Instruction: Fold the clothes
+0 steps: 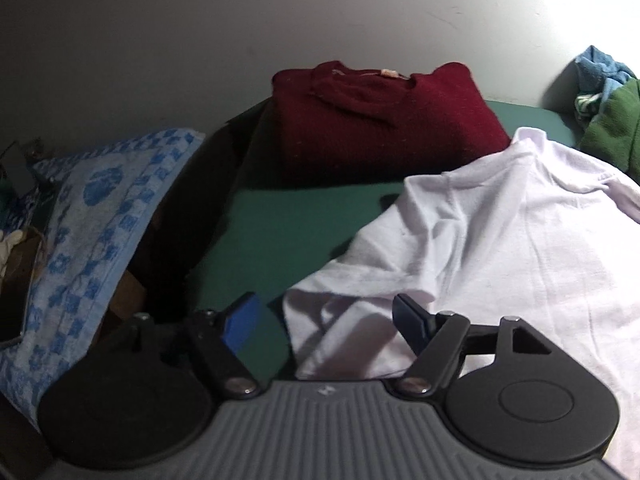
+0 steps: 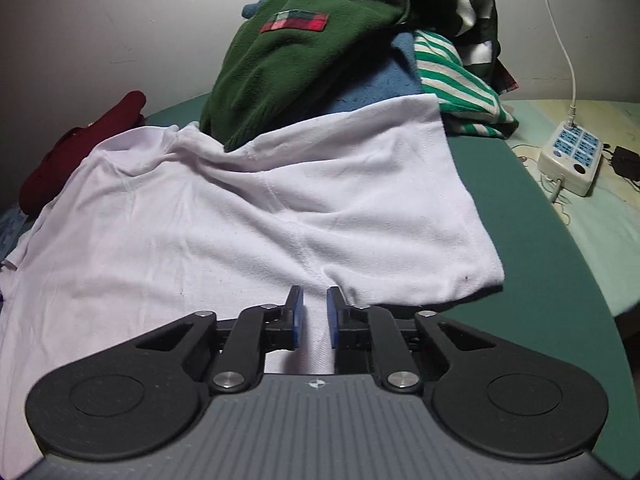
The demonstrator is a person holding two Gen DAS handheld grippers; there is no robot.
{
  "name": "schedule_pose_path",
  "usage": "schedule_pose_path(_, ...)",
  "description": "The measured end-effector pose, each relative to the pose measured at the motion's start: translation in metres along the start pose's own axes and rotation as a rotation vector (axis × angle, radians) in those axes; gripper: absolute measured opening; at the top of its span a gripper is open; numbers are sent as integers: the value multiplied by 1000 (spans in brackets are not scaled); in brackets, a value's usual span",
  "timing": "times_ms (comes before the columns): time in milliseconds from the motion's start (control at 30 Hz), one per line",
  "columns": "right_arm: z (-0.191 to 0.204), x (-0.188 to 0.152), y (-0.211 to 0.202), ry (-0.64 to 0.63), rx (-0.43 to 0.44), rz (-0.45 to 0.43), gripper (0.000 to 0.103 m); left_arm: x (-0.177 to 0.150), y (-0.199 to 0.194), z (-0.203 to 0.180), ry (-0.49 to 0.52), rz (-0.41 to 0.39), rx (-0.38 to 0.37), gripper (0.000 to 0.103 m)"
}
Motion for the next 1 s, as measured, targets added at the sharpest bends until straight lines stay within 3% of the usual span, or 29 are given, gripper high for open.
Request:
schedule_pose_path(100, 11, 0, -9, 18, 17, -30, 19, -3, -2, -7, 38, -8, 4, 76)
schedule_pose_path(233, 62, -8, -14, -64, 130, -59, 20, 1, -1, -29, 123, -39, 24, 85)
schedule_pose_path(367, 124, -30, -4, -198, 235, 8, 20, 4, 9, -33, 116, -18, 59, 81)
schedule_pose_path(567, 196, -33, 0, -228, 395, 116, 21, -23, -26, -25, 23, -25, -15, 79)
schedule_pose_path(667, 241, -29, 2, -247, 481, 161, 23, -51, -47, -36, 17, -18, -45, 72)
schedule_pose_path(733, 274, -26, 8, -251, 535, 188, 38, -70, -59, -43, 6, -10, -67, 70)
schedule_pose_path(800, 303, -25, 18, -268, 552, 186, 51, -86, -66, -49, -7, -1, -78, 70)
schedule_pose_path(1000, 374, -47, 57, -475, 483, 153, 51, -107, -67, -67, -10, 0, -84, 70)
Point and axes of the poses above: each gripper's, at about its wrist camera, not at the fingertips, and y roughly the way its jaws point, z to its left, x to its top, the point moved 6 cm from there along y, roughly the way its jaws point, and after that the axes turned 9 degrees about y, right-handed, at the moved point
